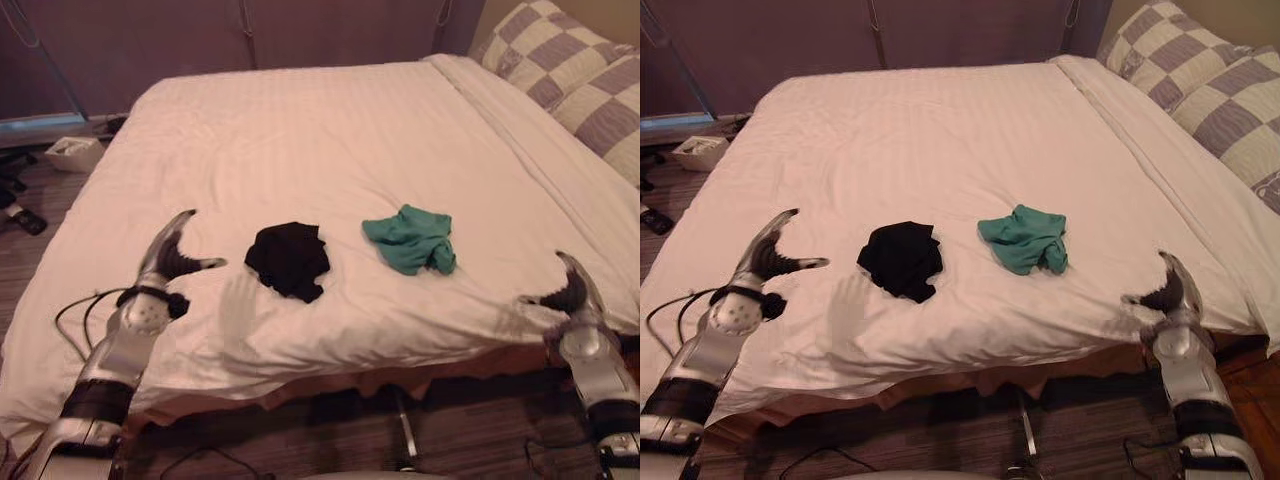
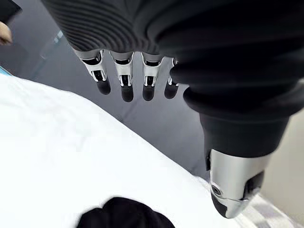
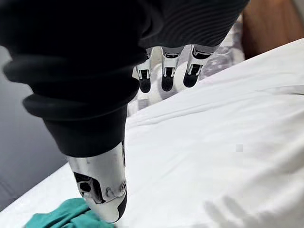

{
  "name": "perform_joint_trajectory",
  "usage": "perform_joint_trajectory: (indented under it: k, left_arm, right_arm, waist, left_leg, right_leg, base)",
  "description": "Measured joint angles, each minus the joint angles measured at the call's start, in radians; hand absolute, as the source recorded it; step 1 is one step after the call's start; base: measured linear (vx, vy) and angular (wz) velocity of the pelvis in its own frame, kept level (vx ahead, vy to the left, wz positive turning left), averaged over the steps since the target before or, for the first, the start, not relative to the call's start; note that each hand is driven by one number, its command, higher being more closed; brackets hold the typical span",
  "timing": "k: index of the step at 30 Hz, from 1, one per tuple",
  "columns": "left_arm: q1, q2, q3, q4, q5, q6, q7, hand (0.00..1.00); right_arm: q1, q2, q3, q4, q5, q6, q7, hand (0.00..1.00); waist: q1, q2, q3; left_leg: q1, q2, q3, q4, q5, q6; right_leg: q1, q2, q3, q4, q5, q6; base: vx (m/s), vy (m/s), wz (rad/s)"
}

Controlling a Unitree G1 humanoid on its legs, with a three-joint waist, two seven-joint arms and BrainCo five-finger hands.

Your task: Tidy the bed and pick cloth on bed and put in laundry

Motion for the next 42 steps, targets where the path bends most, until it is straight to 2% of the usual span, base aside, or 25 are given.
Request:
perform_joint_trajectory:
  k: [1, 2, 3, 4, 6, 8, 9, 12, 13, 16, 17, 19, 22, 25, 28, 29, 31, 32, 33, 34, 35, 37, 38, 39, 42]
  left_arm:
    - [-0.038, 0.000, -0.026, 0.002, 0.005, 0.000, -0.004, 0.00]
    - [-0.117, -0.002, -0.076, 0.013, 0.006, 0.001, -0.012, 0.00]
    - [-0.144, -0.003, -0.092, 0.019, 0.007, 0.006, -0.017, 0.00]
    - [-0.197, -0.007, -0.125, 0.035, 0.014, 0.021, -0.024, 0.00]
    - [-0.264, -0.032, -0.153, 0.078, 0.037, 0.050, -0.025, 0.00]
    - [-0.352, -0.073, -0.159, 0.167, 0.078, 0.099, -0.038, 0.00]
    - [-0.376, -0.081, -0.162, 0.187, 0.089, 0.110, -0.042, 0.00]
    - [-0.502, -0.114, -0.163, 0.272, 0.140, 0.187, -0.044, 0.00]
    - [-0.534, -0.115, -0.161, 0.292, 0.156, 0.214, -0.041, 1.00]
    - [-0.612, -0.116, -0.133, 0.344, 0.230, 0.301, -0.024, 1.00]
    - [-0.629, -0.114, -0.111, 0.363, 0.249, 0.317, -0.014, 1.00]
    - [-0.673, -0.094, -0.093, 0.381, 0.291, 0.341, -0.009, 1.00]
    - [-0.680, -0.075, -0.070, 0.390, 0.298, 0.327, 0.012, 1.00]
    - [-0.657, -0.085, -0.071, 0.386, 0.264, 0.268, 0.052, 1.00]
    - [-0.603, -0.129, -0.073, 0.314, 0.131, 0.170, 0.094, 1.00]
    - [-0.570, -0.159, -0.080, 0.257, 0.062, 0.137, 0.093, 1.00]
    - [-0.494, -0.211, -0.088, 0.143, -0.057, 0.103, 0.084, 1.00]
    - [-0.419, -0.243, -0.098, 0.051, -0.148, 0.085, 0.065, 1.00]
    - [-0.382, -0.252, -0.097, 0.011, -0.187, 0.078, 0.055, 1.00]
    - [-0.308, -0.264, -0.095, -0.051, -0.259, 0.065, 0.034, 1.00]
    - [-0.216, -0.268, -0.077, -0.135, -0.349, 0.054, -0.008, 1.00]
    - [-0.111, -0.266, -0.041, -0.210, -0.442, 0.044, -0.055, 1.00]
    - [-0.019, -0.265, -0.009, -0.259, -0.553, 0.032, -0.115, 1.00]
    - [0.016, -0.265, 0.002, -0.275, -0.586, 0.028, -0.138, 1.00]
    - [0.184, -0.253, 0.008, -0.363, -0.747, 0.022, -0.292, 1.00]
  right_arm:
    - [-0.039, -0.003, 0.019, 0.000, 0.003, 0.004, 0.002, 0.00]
    - [-0.118, -0.003, 0.056, -0.004, 0.014, 0.011, 0.002, 0.00]
    - [-0.144, -0.003, 0.069, -0.009, 0.021, 0.011, 0.002, 0.00]
    - [-0.190, -0.003, 0.087, -0.024, 0.039, 0.011, 0.003, 0.00]
    - [-0.239, -0.002, 0.091, -0.067, 0.046, 0.013, 0.004, 0.00]
    - [-0.303, -0.001, 0.123, -0.095, 0.065, 0.023, 0.004, 0.00]
    - [-0.315, -0.001, 0.128, -0.100, 0.071, 0.026, 0.005, 0.00]
    - [-0.385, 0.007, 0.130, -0.171, 0.080, 0.031, 0.016, 0.00]
    - [-0.406, 0.010, 0.130, -0.203, 0.082, 0.032, 0.029, 0.00]
    - [-0.439, 0.011, 0.161, -0.335, 0.089, 0.038, 0.055, 0.00]
    - [-0.444, 0.012, 0.173, -0.377, 0.091, 0.045, 0.070, 0.00]
    - [-0.448, 0.013, 0.185, -0.476, 0.091, 0.055, 0.078, 0.00]
    - [-0.452, 0.018, 0.201, -0.547, 0.095, 0.059, 0.119, 0.00]
    - [-0.480, 0.048, 0.246, -0.545, 0.094, 0.078, 0.149, 0.00]
    - [-0.536, 0.106, 0.293, -0.503, 0.077, 0.102, 0.172, 0.00]
    - [-0.559, 0.111, 0.300, -0.456, 0.073, 0.121, 0.181, 0.00]
    - [-0.604, 0.111, 0.304, -0.357, 0.067, 0.151, 0.180, 0.00]
    - [-0.628, 0.106, 0.302, -0.290, 0.068, 0.168, 0.173, 0.00]
    - [-0.637, 0.103, 0.302, -0.264, 0.068, 0.174, 0.165, 0.00]
    - [-0.642, 0.090, 0.297, -0.235, 0.070, 0.189, 0.151, 0.00]
    - [-0.647, 0.070, 0.279, -0.208, 0.079, 0.201, 0.135, 0.00]
    - [-0.666, 0.042, 0.265, -0.156, 0.079, 0.210, 0.109, 0.00]
    - [-0.702, -0.001, 0.250, -0.091, 0.081, 0.227, 0.105, 0.00]
    - [-0.716, -0.012, 0.238, -0.067, 0.081, 0.232, 0.104, 0.00]
    - [-0.765, -0.102, 0.214, 0.062, 0.058, 0.282, 0.072, 0.00]
  waist:
    - [0.000, -0.003, 0.020]
    - [0.001, -0.017, 0.063]
    - [0.001, -0.024, 0.075]
    - [0.000, -0.032, 0.100]
    - [-0.001, -0.042, 0.143]
    - [-0.005, -0.062, 0.189]
    - [-0.005, -0.066, 0.201]
    - [-0.024, -0.080, 0.270]
    - [-0.030, -0.086, 0.285]
    - [-0.048, -0.095, 0.291]
    - [-0.056, -0.097, 0.291]
    - [-0.063, -0.112, 0.299]
    - [-0.060, -0.116, 0.303]
    - [-0.057, -0.116, 0.303]
    - [-0.045, -0.107, 0.308]
    - [-0.025, -0.102, 0.311]
    - [0.005, -0.086, 0.321]
    - [0.025, -0.069, 0.331]
    - [0.034, -0.061, 0.336]
    - [0.056, -0.045, 0.345]
    - [0.077, -0.022, 0.358]
    - [0.100, -0.004, 0.365]
    - [0.121, 0.021, 0.379]
    - [0.132, 0.029, 0.383]
    - [0.167, 0.076, 0.404]
  left_leg:
    - [-0.012, 0.002, 0.004, 0.006, 0.000, 0.000]
    - [-0.039, 0.006, 0.007, 0.019, 0.000, 0.000]
    - [-0.052, 0.008, 0.009, 0.024, 0.000, 0.000]
    - [-0.073, 0.011, 0.012, 0.028, 0.000, 0.000]
    - [-0.094, 0.015, 0.023, 0.029, 0.000, 0.000]
    - [-0.138, 0.018, 0.054, 0.055, 0.000, -0.001]
    - [-0.146, 0.020, 0.060, 0.061, -0.001, 0.000]
    - [-0.202, 0.031, 0.070, 0.095, -0.002, 0.000]
    - [-0.214, 0.031, 0.077, 0.099, -0.002, 0.000]
    - [-0.280, 0.050, 0.089, 0.149, -0.026, -0.032]
    - [-0.298, 0.057, 0.088, 0.165, -0.030, -0.037]
    - [-0.328, 0.070, 0.090, 0.189, -0.032, -0.041]
    - [-0.340, 0.092, 0.095, 0.180, -0.020, -0.058]
    - [-0.344, 0.103, 0.087, 0.176, -0.013, -0.068]
    - [-0.364, 0.096, 0.050, 0.173, 0.000, -0.058]
    - [-0.378, 0.090, 0.022, 0.173, 0.010, -0.051]
    - [-0.399, 0.074, -0.018, 0.177, 0.020, -0.038]
    - [-0.411, 0.057, -0.052, 0.183, 0.026, -0.030]
    - [-0.413, 0.048, -0.062, 0.184, 0.026, -0.030]
    - [-0.416, 0.032, -0.085, 0.184, 0.026, -0.030]
    - [-0.421, 0.011, -0.112, 0.185, 0.026, -0.030]
    - [-0.435, -0.009, -0.138, 0.188, 0.026, -0.030]
    - [-0.452, -0.028, -0.169, 0.193, 0.027, -0.029]
    - [-0.457, -0.033, -0.176, 0.193, 0.027, -0.029]
    - [-0.475, -0.062, -0.216, 0.192, 0.027, -0.029]
  right_leg:
    - [-0.019, 0.002, 0.007, 0.006, 0.006, -0.008]
    - [-0.050, 0.006, 0.026, 0.008, 0.025, -0.015]
    - [-0.063, 0.007, 0.032, 0.008, 0.033, -0.017]
    - [-0.089, 0.013, 0.041, 0.006, 0.050, -0.032]
    - [-0.121, 0.019, 0.065, 0.002, 0.082, -0.040]
    - [-0.172, 0.021, 0.102, -0.001, 0.124, -0.054]
    - [-0.181, 0.022, 0.108, -0.002, 0.133, -0.054]
    - [-0.227, 0.030, 0.129, -0.020, 0.189, -0.073]
    - [-0.241, 0.030, 0.140, -0.021, 0.192, -0.071]
    - [-0.293, 0.038, 0.143, -0.026, 0.193, -0.071]
    - [-0.304, 0.042, 0.143, -0.030, 0.192, -0.070]
    - [-0.325, 0.048, 0.143, -0.034, 0.172, -0.044]
    - [-0.348, 0.068, 0.143, -0.031, 0.160, -0.035]
    - [-0.348, 0.078, 0.130, -0.029, 0.161, -0.034]
    - [-0.348, 0.066, 0.088, -0.013, 0.168, -0.029]
    - [-0.348, 0.057, 0.061, -0.003, 0.162, -0.027]
    - [-0.350, 0.038, 0.020, 0.033, 0.135, -0.024]
    - [-0.355, 0.013, -0.014, 0.080, 0.102, -0.020]
    - [-0.357, 0.001, -0.029, 0.103, 0.086, -0.016]
    - [-0.358, -0.021, -0.050, 0.145, 0.056, -0.010]
    - [-0.361, -0.050, -0.078, 0.197, 0.018, -0.003]
    - [-0.378, -0.081, -0.097, 0.254, -0.018, 0.005]
    - [-0.387, -0.106, -0.123, 0.294, -0.042, 0.008]
    - [-0.391, -0.115, -0.132, 0.306, -0.050, 0.007]
    - [-0.394, -0.153, -0.169, 0.344, -0.077, 0.015]
  base:
    - [-0.09, 0.006, -0.22]
    - [-0.10, 0.006, -0.22]
    - [-0.12, 0.004, -0.23]
    - [-0.11, 0.007, -0.22]
    - [-0.09, 0.022, -0.25]
    - [-0.08, 0.043, -0.29]
    - [-0.09, 0.033, -0.22]
    - [-0.10, 0.018, -0.15]
    - [-0.09, 0.009, -0.16]
    - [-0.10, -0.026, -0.15]
    - [-0.12, -0.087, -0.16]
    - [-0.11, -0.092, -0.12]
    - [-0.10, -0.108, -0.11]
    - [-0.04, -0.050, 0.04]
    - [0.01, 0.011, 0.35]
    - [0.02, 0.028, 0.57]
    - [0.03, 0.047, 0.78]
    - [0.04, 0.064, 0.86]
    - [0.05, 0.057, 0.85]
    - [0.06, 0.040, 0.85]
    - [0.07, 0.034, 0.84]
    - [0.08, 0.009, 0.73]
    - [0.07, -0.011, 0.67]
    - [0.06, -0.012, 0.70]
    - [0.05, -0.007, 0.50]
